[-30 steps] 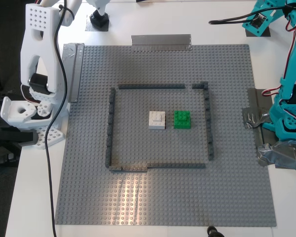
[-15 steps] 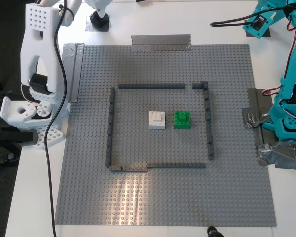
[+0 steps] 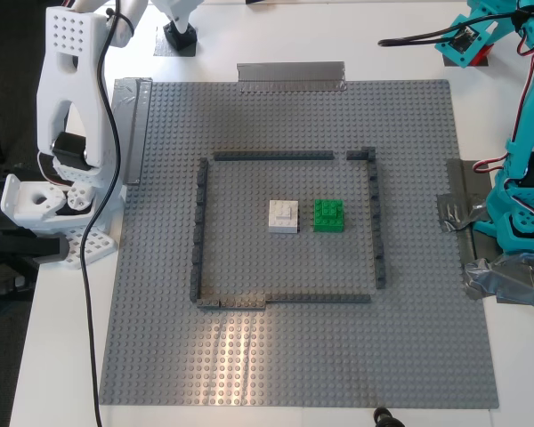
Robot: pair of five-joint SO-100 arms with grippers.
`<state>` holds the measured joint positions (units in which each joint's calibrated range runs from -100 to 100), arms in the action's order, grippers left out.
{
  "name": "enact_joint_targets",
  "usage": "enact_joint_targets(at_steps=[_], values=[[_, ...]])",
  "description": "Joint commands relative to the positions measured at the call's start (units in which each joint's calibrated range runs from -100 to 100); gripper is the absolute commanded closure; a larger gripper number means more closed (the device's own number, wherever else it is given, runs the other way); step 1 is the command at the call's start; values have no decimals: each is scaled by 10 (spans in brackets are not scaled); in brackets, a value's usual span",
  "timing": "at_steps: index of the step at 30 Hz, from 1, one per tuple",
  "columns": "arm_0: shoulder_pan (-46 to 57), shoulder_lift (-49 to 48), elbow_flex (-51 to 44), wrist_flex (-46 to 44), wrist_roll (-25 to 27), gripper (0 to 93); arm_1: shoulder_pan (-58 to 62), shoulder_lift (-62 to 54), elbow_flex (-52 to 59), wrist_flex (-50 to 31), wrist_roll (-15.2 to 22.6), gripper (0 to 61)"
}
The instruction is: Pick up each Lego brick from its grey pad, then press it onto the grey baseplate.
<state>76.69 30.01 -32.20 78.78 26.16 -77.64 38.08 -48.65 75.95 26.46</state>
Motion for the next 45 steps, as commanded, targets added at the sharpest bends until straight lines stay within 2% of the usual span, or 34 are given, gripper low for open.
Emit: enact_joint_targets(at_steps=[1, 5, 8, 9, 15, 24, 30, 45], values=[[7, -37, -3, 5, -2, 927, -1, -43, 4, 2, 1, 518], [7, -65, -16, 45, -14, 927, -1, -44, 4, 2, -1, 539], [-2, -107, -11, 94, -21, 927, 1, -50, 3, -6, -13, 606], [-9, -119, -10, 110, -23, 927, 1, -53, 1, -7, -15, 611], [-67, -173, -9, 212, -27, 927, 9, -78, -16, 5, -41, 611], [-192, -213, 10, 212, -54, 927, 31, -159, -10, 38, -102, 612], [-275, -274, 105, 212, -73, 927, 61, -247, 58, 36, -154, 612], [-530, -572, 394, 212, -122, 927, 217, -513, 380, 59, -222, 612]])
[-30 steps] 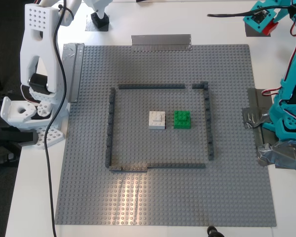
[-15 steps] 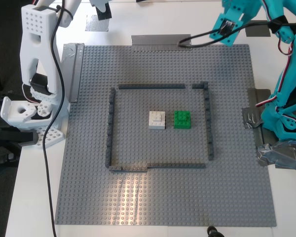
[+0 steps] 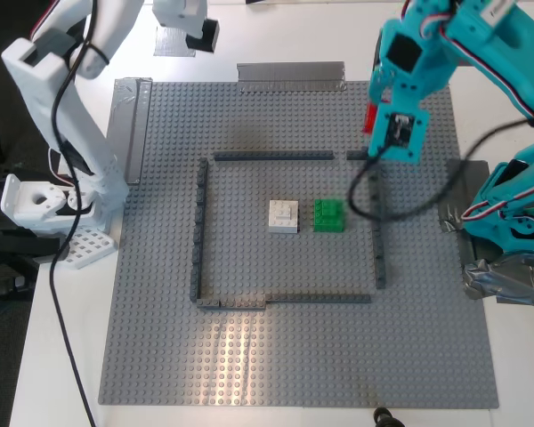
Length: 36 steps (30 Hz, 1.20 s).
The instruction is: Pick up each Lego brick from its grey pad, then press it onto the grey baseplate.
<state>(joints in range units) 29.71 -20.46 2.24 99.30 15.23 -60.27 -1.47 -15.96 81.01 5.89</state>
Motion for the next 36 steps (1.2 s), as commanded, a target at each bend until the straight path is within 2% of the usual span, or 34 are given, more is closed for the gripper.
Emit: enact_joint_targets(at_steps=[1, 7, 12, 18, 26, 36], values=[[-80, -78, 67, 7, -18, 927, 60, -135, 74, 10, -24, 612], [-168, -88, 118, 7, -50, 927, 169, -225, 181, 46, -92, 612], [-219, -49, 131, -17, -75, 927, 290, -268, 267, 87, -117, 612], [-221, 11, 133, -54, -81, 927, 439, -298, 346, 76, -128, 612], [-219, 66, 133, -78, -81, 927, 570, -308, 462, -29, -120, 612], [-192, 106, 133, -105, -77, 927, 615, -287, 519, -178, -103, 612]])
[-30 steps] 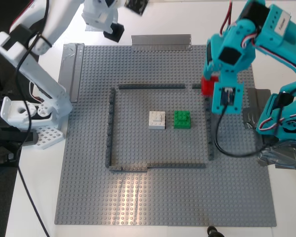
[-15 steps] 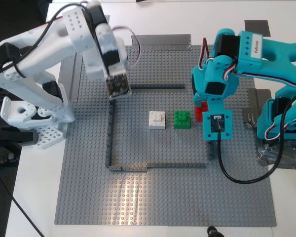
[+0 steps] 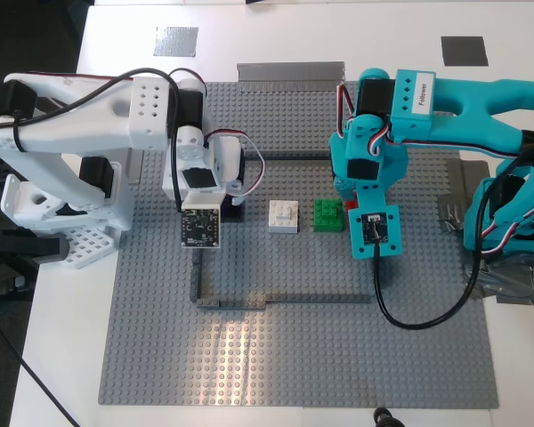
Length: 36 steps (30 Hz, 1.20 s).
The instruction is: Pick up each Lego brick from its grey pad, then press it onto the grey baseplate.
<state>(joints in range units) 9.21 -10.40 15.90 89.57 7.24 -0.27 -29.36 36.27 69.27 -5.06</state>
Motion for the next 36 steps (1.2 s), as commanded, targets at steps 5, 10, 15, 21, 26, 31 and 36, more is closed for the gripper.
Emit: enact_joint_targets(at_steps=[5, 10, 15, 21, 26, 31, 36], values=[[13, 11, -3, -8, 3, 927, 15, 11, -1, -79, 6, 612], [15, 12, -3, -8, 3, 927, 14, 24, 14, -91, 3, 613], [15, 13, -2, -16, 2, 927, 15, 32, 22, -98, 4, 613], [15, 13, -2, -23, 1, 927, 23, 37, 35, -120, 9, 613], [15, 14, -2, -23, 0, 927, 27, 37, 47, -132, 13, 613], [16, 13, -1, -16, 1, 927, 26, 40, 50, -142, 13, 613], [16, 13, -1, -15, 1, 927, 23, 41, 50, -153, 11, 613]])
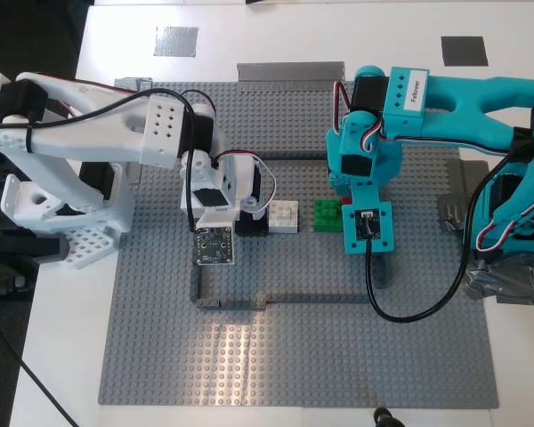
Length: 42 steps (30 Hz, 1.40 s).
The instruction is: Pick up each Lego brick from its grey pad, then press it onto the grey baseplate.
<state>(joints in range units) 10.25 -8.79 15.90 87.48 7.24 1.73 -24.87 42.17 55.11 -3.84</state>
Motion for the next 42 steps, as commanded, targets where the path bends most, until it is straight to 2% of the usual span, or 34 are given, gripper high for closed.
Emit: enact_joint_targets(at_steps=[1, 8, 34, 35, 38, 42], values=[[5, -3, -1, 6, 1, 927, 3, -4, -9, -14, -1, 613], [5, -3, 37, -3, 1, 927, -4, 0, -11, -17, -6, 613], [1, -2, 40, -28, -1, 927, -9, 4, -17, -7, -5, 609], [0, -2, 44, -29, -1, 927, -8, 4, -16, -7, -3, 561], [-1, -2, 53, -33, -1, 927, -6, 3, -16, -10, -6, 479], [0, -2, 76, -51, -1, 927, -5, 1, -19, -12, -6, 452]])
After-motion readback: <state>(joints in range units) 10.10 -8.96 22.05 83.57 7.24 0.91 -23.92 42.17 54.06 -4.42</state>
